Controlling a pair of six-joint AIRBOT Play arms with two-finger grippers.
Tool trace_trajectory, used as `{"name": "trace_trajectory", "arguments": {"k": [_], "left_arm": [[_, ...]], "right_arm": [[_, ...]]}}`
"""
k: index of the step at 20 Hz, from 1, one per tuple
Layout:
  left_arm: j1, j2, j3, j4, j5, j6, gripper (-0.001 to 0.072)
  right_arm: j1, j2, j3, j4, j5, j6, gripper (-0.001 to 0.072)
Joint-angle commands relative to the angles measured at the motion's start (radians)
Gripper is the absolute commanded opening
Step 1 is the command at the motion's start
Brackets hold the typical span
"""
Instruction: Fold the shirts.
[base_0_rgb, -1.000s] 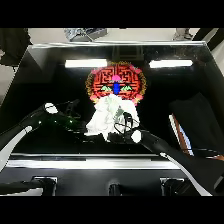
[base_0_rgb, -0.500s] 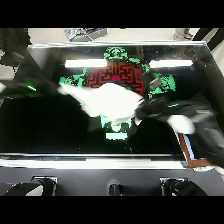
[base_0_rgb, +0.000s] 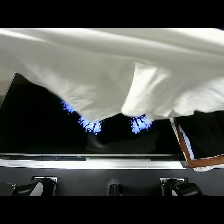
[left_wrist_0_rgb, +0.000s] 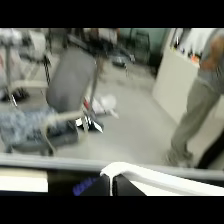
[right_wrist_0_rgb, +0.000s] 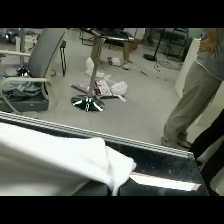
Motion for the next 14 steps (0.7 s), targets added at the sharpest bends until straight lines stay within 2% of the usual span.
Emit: {"name": "trace_trajectory", "arguments": {"k": [1, 4, 6, 7, 9, 10, 11, 13, 14], "left_arm": [[0.016, 0.072, 0.023, 0.132, 0.041, -0.051, 0.0023], [0.015, 0.065, 0.019, 0.217, -0.027, -0.051, 0.0023], [0.015, 0.044, -0.014, 0.231, -0.099, -0.05, 0.0024], [0.015, 0.032, -0.047, 0.231, -0.112, -0.041, 0.0024], [0.015, -0.006, -0.148, 0.231, -0.125, 0.021, 0.0024], [0.015, -0.034, -0.216, 0.24, -0.133, 0.054, 0.0024], [0.016, -0.072, -0.29, 0.257, -0.132, 0.06, 0.0024], [0.016, -0.184, -0.393, 0.28, -0.12, 0.063, 0.0024], [0.015, -0.267, -0.413, 0.279, -0.117, 0.063, 0.0024]], "right_arm": [[-0.01, 0.044, 0.035, -0.029, 0.136, -0.004, 0.0047], [-0.01, 0.026, 0.035, -0.018, 0.187, 0.004, 0.0047], [-0.006, -0.043, 0.034, 0.021, 0.282, 0.046, 0.0047], [-0.007, -0.106, 0.029, 0.063, 0.364, 0.031, 0.0047], [-0.007, -0.247, -0.014, 0.136, 0.456, -0.094, 0.0048], [-0.007, -0.331, -0.053, 0.14, 0.446, -0.156, 0.005], [-0.009, -0.415, -0.085, 0.129, 0.394, -0.153, 0.005], [-0.008, -0.603, -0.107, 0.123, 0.187, -0.09, 0.005], [-0.009, -0.697, -0.106, 0.138, 0.052, -0.026, 0.005]]}}
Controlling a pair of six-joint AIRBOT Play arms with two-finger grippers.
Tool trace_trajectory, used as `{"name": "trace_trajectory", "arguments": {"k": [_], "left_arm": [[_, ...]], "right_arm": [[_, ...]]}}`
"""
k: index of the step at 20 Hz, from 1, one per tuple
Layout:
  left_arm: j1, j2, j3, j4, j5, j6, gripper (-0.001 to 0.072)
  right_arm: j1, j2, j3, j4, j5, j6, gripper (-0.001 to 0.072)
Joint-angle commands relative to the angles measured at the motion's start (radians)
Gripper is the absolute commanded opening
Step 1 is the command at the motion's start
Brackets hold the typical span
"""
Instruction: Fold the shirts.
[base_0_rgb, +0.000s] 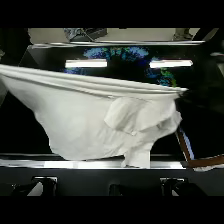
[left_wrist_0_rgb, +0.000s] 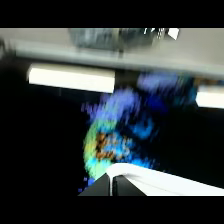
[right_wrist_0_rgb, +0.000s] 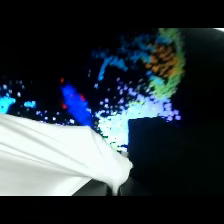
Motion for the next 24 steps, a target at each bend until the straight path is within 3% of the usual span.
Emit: {"name": "trace_trajectory", "arguments": {"k": [1, 3, 5, 10, 11, 12, 13, 14, 16, 18, 21, 24], "left_arm": [[-0.002, -0.219, -0.111, 0.016, -0.001, 0.026, 0.0024], [-0.002, -0.388, -0.084, 0.006, 0.034, 0.026, 0.0025], [-0.002, -0.537, -0.042, -0.043, 0.074, 0.026, 0.0025], [-0.002, -0.729, -0.009, -0.264, 0.019, 0.026, 0.0028], [-0.002, -0.742, -0.009, -0.291, -0.013, 0.026, 0.0045], [0.0, -0.743, -0.008, -0.295, -0.042, 0.026, 0.0198], [0.007, -0.737, -0.001, -0.295, -0.079, 0.026, 0.0457], [0.022, -0.73, 0.017, -0.295, -0.137, 0.032, 0.0548], [0.068, -0.707, 0.022, -0.278, -0.288, 0.109, 0.0546], [0.123, -0.673, -0.071, -0.264, -0.399, 0.109, 0.0546], [0.178, -0.565, -0.361, -0.308, -0.386, 0.127, 0.0545], [0.175, -0.5, -0.579, -0.378, -0.33, 0.187, 0.0537]], "right_arm": [[0.0, -0.308, -0.031, 0.055, -0.353, 0.132, 0.0049], [0.0, -0.447, -0.031, 0.096, -0.6, 0.249, 0.0049], [0.0, -0.547, -0.031, 0.144, -0.752, 0.314, 0.0049], [0.0, -0.705, -0.031, 0.22, -0.726, 0.349, 0.0049], [0.0, -0.719, -0.031, 0.227, -0.705, 0.349, 0.0077], [-0.006, -0.713, -0.031, 0.234, -0.68, 0.35, 0.0314], [-0.019, -0.692, -0.029, 0.242, -0.657, 0.347, 0.0607], [-0.044, -0.663, -0.021, 0.247, -0.614, 0.317, 0.0628], [-0.134, -0.573, -0.014, 0.262, -0.504, 0.181, 0.0627], [-0.249, -0.499, -0.014, 0.291, -0.362, 0.014, 0.0625], [-0.386, -0.478, -0.016, 0.388, -0.084, -0.233, 0.0625], [-0.43, -0.485, -0.028, 0.443, 0.039, -0.344, 0.0628]]}}
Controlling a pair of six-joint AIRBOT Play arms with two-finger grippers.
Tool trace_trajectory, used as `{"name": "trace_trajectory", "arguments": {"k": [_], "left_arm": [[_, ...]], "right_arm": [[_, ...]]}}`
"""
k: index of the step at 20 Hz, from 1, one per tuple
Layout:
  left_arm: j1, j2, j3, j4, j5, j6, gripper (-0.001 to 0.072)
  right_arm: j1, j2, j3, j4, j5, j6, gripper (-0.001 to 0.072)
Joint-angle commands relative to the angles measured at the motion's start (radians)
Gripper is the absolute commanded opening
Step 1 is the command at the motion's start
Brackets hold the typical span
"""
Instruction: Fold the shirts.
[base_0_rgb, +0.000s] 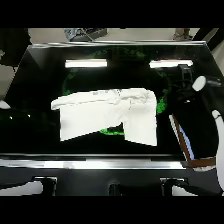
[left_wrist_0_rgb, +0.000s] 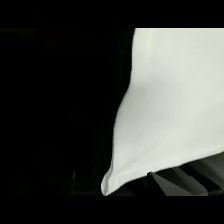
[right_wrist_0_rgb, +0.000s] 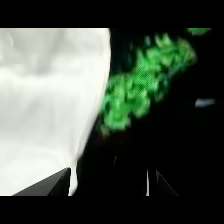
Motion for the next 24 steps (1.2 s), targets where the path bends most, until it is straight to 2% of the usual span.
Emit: {"name": "trace_trajectory", "arguments": {"k": [1, 7, 9, 11, 12, 17, 19, 22, 24], "left_arm": [[0.013, 0.061, -0.232, -0.08, 0.041, 0.048, 0.0535], [-0.043, 0.058, -0.294, -0.149, 0.173, 0.06, 0.0493], [-0.062, 0.058, -0.294, -0.149, 0.241, 0.035, 0.0314], [-0.08, 0.058, -0.294, -0.151, 0.287, 0.017, 0.0263], [-0.089, 0.058, -0.294, -0.153, 0.292, 0.019, 0.004], [-0.061, 0.076, -0.276, -0.138, 0.281, 0.088, 0.0024], [-0.027, 0.089, -0.268, -0.137, 0.281, 0.105, 0.0024], [0.011, 0.089, -0.264, -0.137, 0.276, 0.131, 0.0024], [0.008, 0.089, -0.263, -0.138, 0.277, 0.142, 0.0024]], "right_arm": [[-0.063, 0.011, -0.007, 0.076, 0.2, -0.191, 0.0628], [-0.064, 0.011, -0.008, 0.1, 0.193, -0.192, 0.0631], [-0.063, 0.01, -0.013, 0.104, 0.197, -0.191, 0.0631], [-0.063, 0.01, -0.044, 0.113, 0.203, -0.192, 0.0631], [-0.063, 0.01, -0.071, 0.135, 0.2, -0.192, 0.0631], [-0.063, -0.014, -0.175, 0.275, 0.122, -0.21, 0.0639], [-0.063, -0.058, -0.178, 0.308, 0.11, -0.191, 0.0628], [-0.063, -0.142, -0.18, 0.442, 0.068, -0.194, 0.0599], [-0.063, -0.174, -0.18, 0.447, 0.02, -0.183, 0.0589]]}}
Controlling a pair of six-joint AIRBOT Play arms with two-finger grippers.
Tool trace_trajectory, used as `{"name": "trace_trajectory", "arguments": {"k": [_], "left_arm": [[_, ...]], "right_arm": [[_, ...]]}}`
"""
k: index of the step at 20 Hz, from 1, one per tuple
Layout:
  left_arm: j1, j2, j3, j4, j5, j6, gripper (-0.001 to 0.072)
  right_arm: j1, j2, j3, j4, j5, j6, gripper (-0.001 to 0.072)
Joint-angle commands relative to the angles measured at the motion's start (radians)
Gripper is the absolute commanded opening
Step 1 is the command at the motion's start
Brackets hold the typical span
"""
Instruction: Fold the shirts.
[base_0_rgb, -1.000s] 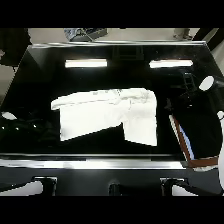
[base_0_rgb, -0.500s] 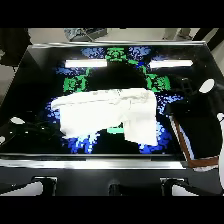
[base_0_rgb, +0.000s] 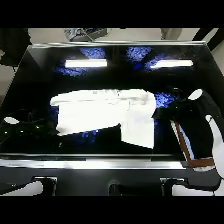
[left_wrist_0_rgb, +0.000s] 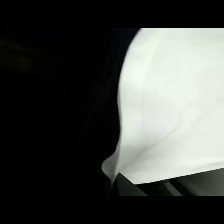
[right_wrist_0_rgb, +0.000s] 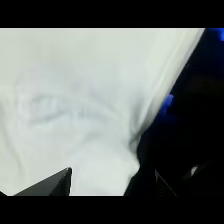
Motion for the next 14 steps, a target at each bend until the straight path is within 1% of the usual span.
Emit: {"name": "trace_trajectory", "arguments": {"k": [1, 5, 6, 7, 8, 9, 10, 12, 13, 14], "left_arm": [[0.014, 0.003, 0.004, -0.008, -0.006, 0.024, 0.0024], [0.015, 0.003, 0.009, -0.007, -0.007, 0.04, 0.0025], [0.016, 0.003, 0.018, -0.007, -0.011, 0.061, 0.0025], [0.016, 0.003, 0.034, -0.006, -0.018, 0.068, 0.0025], [0.015, 0.003, 0.053, -0.006, -0.021, 0.068, 0.0024], [0.015, 0.003, 0.077, -0.007, -0.025, 0.066, 0.0024], [0.016, 0.003, 0.104, -0.006, -0.03, 0.067, 0.0024], [0.016, 0.004, 0.2, 0.023, -0.073, 0.064, 0.0023], [0.016, 0.008, 0.278, 0.027, -0.115, 0.064, 0.0022], [0.015, 0.022, 0.365, 0.027, -0.143, 0.045, 0.0021]], "right_arm": [[0.0, -0.066, -0.005, 0.068, -0.074, 0.026, 0.0558], [0.039, -0.122, -0.005, 0.056, -0.066, 0.047, 0.0548], [0.049, -0.13, -0.005, 0.051, -0.084, 0.047, 0.0495], [0.055, -0.131, -0.005, 0.05, -0.111, 0.046, 0.0403], [0.058, -0.13, -0.005, 0.052, -0.141, 0.047, 0.0205], [0.058, -0.126, -0.005, 0.061, -0.167, 0.046, 0.0052], [0.058, -0.116, 0.007, 0.06, -0.166, 0.033, 0.0046], [0.056, -0.059, 0.059, 0.052, -0.152, -0.048, 0.0046], [0.056, -0.013, 0.097, 0.042, -0.148, -0.082, 0.0046], [0.056, 0.045, 0.146, 0.023, -0.151, -0.106, 0.0046]]}}
